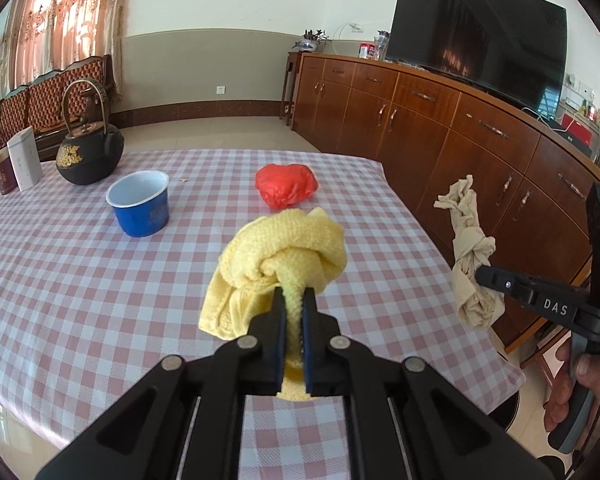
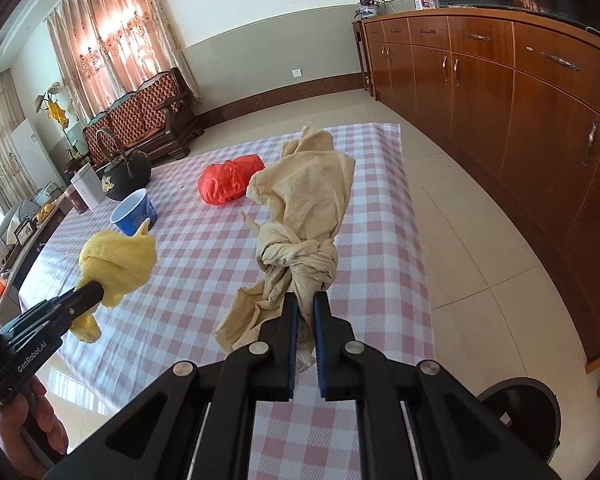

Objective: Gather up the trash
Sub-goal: 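Grasp the yellow towel with the left gripper while the right grasps the beige cloth, then carry the yellow towel and beige cloth with both grippers over the black bin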

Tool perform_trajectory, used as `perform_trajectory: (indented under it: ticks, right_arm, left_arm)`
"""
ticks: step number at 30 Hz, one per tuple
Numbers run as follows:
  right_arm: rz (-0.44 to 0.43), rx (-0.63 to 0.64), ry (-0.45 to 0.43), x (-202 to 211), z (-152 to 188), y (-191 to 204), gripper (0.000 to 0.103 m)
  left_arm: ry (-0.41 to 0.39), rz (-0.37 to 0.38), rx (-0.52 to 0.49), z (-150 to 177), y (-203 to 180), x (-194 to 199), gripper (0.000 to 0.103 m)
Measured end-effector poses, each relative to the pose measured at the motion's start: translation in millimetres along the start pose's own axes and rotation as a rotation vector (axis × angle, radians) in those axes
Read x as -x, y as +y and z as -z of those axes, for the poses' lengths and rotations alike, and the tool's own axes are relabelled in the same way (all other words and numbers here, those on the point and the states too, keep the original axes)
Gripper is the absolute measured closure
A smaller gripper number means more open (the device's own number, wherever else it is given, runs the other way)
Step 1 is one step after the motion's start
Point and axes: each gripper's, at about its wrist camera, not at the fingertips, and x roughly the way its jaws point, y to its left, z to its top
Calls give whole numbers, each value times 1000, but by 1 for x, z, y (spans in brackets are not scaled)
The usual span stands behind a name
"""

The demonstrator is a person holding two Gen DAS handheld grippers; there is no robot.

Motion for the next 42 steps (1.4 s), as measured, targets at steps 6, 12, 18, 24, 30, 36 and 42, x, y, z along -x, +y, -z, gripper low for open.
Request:
perform_trajectory:
  ticks: [6, 12, 18, 24, 30, 36, 42]
  right_arm:
    - [32, -18, -12, 33, 18, -14, 95]
    - [64, -39, -31, 67, 34, -30, 95]
    - [108, -72, -48, 98, 50, -51, 95]
    - [158, -111, -62, 127, 63, -75, 95]
    - [205, -148, -75, 150, 76, -95, 95]
    - [248, -195, -74, 167, 93, -124, 95]
    - [280, -243, -68, 178, 110, -156, 95]
  left_arm:
    - [-8, 22, -28, 12, -29, 18, 96]
    - [-18, 56, -65, 18, -56, 33, 96]
    - [-20, 103, -93, 26, -84, 43, 96]
    - [-24, 160, -126, 30, -115, 47, 96]
    - [-18, 214, -160, 34, -143, 45, 96]
    - [0, 264, -193, 42, -171, 39, 96]
    - [27, 309, -235, 50, -204, 29, 96]
